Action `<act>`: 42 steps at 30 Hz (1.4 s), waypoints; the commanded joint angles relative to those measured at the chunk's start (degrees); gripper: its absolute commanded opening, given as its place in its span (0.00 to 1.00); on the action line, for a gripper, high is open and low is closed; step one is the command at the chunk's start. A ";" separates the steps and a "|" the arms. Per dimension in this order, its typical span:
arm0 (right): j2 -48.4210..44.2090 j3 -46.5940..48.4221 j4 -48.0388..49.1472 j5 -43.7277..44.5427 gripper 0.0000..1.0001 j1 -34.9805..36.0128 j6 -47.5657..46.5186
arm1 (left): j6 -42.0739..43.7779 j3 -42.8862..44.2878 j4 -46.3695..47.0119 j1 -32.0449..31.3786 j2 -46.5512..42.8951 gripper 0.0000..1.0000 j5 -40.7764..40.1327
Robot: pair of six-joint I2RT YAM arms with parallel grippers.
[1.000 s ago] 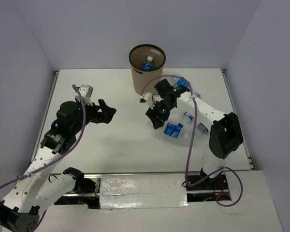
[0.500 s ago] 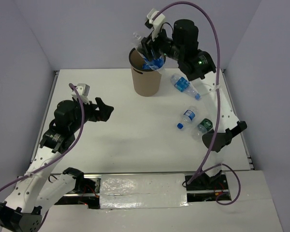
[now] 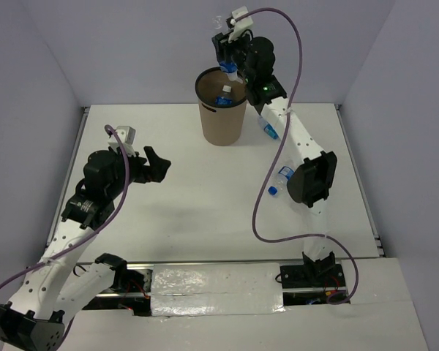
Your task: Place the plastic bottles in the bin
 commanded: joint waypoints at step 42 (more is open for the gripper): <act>-41.14 -68.34 -39.41 -19.19 1.00 -32.70 15.50 | 2.69 8.70 8.01 2.40 20.45 1.00 13.30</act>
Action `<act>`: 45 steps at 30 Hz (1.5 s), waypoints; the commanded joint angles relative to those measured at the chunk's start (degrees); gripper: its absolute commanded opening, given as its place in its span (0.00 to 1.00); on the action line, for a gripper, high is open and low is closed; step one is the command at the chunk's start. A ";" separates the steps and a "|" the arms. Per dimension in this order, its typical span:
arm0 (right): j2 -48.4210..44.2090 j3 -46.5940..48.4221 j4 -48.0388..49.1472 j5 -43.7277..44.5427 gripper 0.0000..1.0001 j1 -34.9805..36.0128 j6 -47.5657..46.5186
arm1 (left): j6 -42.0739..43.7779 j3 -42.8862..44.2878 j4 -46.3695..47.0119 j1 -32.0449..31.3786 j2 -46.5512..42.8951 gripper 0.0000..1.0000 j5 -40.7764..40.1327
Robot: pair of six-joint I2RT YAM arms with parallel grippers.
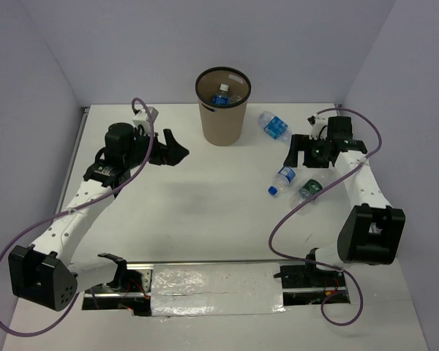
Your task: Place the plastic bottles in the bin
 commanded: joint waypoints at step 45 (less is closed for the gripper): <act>25.51 60.77 15.56 17.55 0.07 30.81 -2.96 | 5.00 -1.95 1.03 2.65 -4.89 1.00 -3.13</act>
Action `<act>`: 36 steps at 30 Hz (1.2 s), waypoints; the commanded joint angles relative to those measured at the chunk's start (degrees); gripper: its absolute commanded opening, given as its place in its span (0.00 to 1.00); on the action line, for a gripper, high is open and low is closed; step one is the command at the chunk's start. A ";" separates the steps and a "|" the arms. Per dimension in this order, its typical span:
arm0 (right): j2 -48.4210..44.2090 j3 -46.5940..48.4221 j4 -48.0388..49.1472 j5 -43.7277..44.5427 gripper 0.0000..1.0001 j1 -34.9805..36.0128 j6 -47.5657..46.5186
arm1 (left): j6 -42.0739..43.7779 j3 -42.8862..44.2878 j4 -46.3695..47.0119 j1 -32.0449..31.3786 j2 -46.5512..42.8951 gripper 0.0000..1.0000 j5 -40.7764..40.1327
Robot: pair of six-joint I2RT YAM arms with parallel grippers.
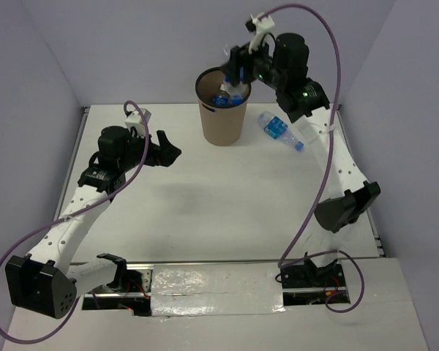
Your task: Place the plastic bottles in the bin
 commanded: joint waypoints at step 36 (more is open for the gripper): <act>-17.98 -31.98 0.49 -1.85 1.00 -20.97 -4.11 | -0.08 -1.10 4.45 3.30 -4.62 0.99 5.10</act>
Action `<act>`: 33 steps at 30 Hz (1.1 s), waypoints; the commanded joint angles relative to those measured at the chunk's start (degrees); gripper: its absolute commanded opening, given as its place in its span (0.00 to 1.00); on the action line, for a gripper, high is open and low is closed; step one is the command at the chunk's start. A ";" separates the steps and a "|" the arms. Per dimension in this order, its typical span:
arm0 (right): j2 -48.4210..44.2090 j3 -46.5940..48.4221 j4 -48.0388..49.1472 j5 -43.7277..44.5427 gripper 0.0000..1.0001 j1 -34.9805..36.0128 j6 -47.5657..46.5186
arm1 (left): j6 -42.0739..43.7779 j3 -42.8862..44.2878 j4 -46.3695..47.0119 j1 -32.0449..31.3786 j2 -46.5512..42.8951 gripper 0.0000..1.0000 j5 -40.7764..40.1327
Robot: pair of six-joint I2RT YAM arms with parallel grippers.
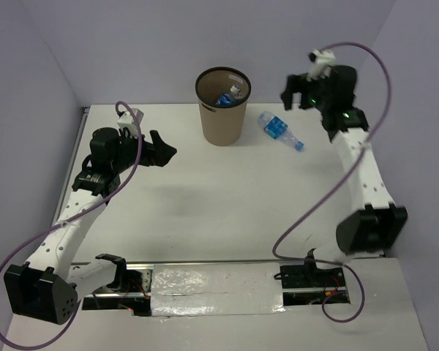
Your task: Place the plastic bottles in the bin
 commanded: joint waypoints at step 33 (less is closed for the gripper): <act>-17.43 -58.56 10.64 25.29 0.97 -40.36 -51.30 | -0.39 -0.03 3.49 -1.51 -0.54 1.00 3.87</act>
